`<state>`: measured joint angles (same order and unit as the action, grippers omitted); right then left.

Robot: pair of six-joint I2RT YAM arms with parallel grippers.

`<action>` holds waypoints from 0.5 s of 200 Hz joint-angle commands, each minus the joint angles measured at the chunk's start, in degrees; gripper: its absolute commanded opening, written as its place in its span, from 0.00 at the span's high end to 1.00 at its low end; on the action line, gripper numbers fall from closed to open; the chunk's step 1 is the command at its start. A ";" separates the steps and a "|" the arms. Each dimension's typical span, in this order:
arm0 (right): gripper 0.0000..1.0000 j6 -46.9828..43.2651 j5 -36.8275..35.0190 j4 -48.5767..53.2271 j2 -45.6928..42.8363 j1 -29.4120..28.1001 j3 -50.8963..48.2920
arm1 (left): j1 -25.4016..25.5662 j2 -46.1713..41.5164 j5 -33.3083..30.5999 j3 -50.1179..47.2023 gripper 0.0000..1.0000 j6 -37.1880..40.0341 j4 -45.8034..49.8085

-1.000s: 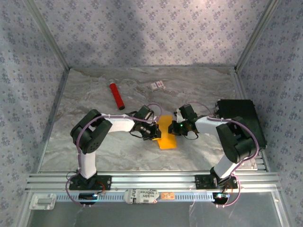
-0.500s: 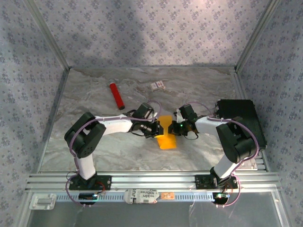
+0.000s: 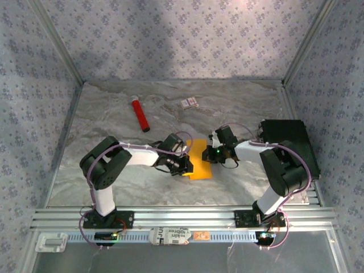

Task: Fold a paper plane with a square sheet of paper (pick it up from the middle)
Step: First fold the square sheet of paper in half at the center of the table.

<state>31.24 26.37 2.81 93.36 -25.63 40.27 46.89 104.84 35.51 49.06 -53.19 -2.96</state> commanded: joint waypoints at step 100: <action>1.00 0.66 -3.61 5.19 1.09 0.23 -2.58 | 2.84 -3.80 -2.89 -2.78 0.91 -7.98 -8.10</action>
<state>31.29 26.37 2.55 93.27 -25.63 40.10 48.80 100.18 33.39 47.07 -58.96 -8.25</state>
